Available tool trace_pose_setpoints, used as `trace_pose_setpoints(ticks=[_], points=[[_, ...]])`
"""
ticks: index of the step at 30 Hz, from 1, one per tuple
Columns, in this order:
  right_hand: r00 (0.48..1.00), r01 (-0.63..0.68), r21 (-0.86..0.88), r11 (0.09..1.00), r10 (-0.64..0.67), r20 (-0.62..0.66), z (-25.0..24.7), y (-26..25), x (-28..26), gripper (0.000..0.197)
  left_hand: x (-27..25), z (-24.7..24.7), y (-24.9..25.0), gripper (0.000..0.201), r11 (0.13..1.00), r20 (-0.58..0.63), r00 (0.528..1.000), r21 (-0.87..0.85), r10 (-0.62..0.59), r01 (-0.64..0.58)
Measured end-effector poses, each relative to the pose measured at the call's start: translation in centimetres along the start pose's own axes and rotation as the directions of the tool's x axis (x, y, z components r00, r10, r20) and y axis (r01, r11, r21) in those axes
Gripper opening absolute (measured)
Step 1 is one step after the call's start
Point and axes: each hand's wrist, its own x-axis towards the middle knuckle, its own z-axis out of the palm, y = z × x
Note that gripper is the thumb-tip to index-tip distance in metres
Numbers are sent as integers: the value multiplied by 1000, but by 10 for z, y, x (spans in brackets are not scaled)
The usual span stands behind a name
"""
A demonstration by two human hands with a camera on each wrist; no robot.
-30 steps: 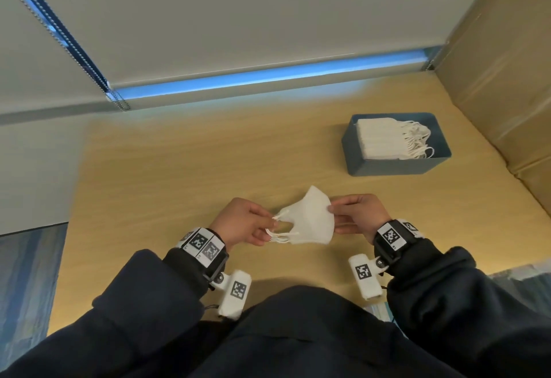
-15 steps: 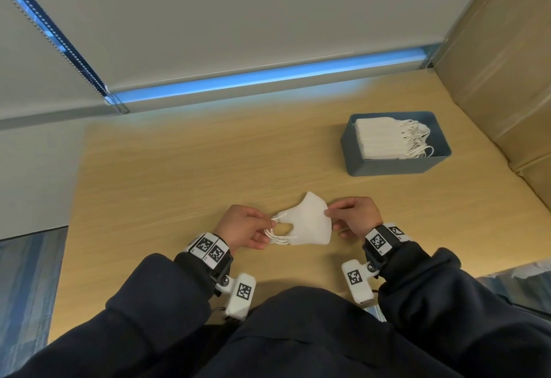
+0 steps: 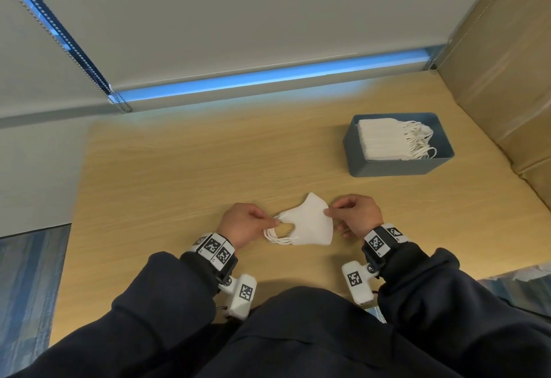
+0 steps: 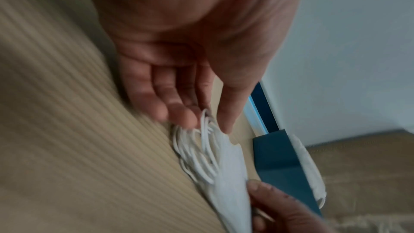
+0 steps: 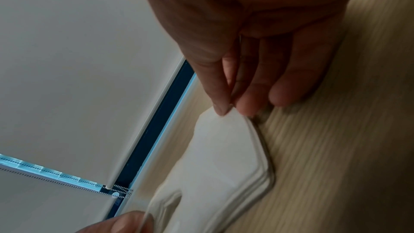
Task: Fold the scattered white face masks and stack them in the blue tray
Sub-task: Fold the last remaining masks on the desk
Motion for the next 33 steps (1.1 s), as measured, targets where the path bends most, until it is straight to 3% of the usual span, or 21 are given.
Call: trace_pose_setpoints(ticks=[2,4,7,10,11,15,18,20,24,28,31,33], points=[[992,106,-123,987,-113,-53,1,0,1,35,4,-3,2,37,979,-91,990,183,107,-89],[980,188,-260,947,-200,-20,5,-4,-1,51,9,-1,9,46,925,-81,968,323,236,-199],[961,274,-471,838,-249,117,19,-9,-1,82,18,17,23,68,796,112,927,482,357,-365],[957,288,-585,758,-253,143,30,-10,-1,87,23,42,32,85,557,237,908,727,344,-401],[956,287,-601,746,-258,138,32,-10,-1,86,24,46,36,84,531,226,915,756,335,-382],[959,282,-627,726,-238,156,35,-15,1,81,25,52,48,77,598,145,959,756,245,-267],[957,287,-607,741,-244,154,36,-17,0,73,26,51,45,61,628,147,966,736,215,-252],[954,301,-528,794,-259,154,36,-18,-2,69,24,50,42,48,641,181,955,710,236,-293],[939,320,-232,919,-275,209,32,-17,-8,74,18,44,27,50,739,163,933,573,321,-354],[864,469,-77,880,-439,246,20,-29,-17,56,7,27,18,54,849,70,904,318,422,-421],[808,535,-2,845,-511,293,17,-34,-19,36,5,14,17,36,826,26,866,287,499,-484],[813,528,14,849,-510,282,19,-33,-17,28,6,8,15,22,780,14,836,351,549,-518]])
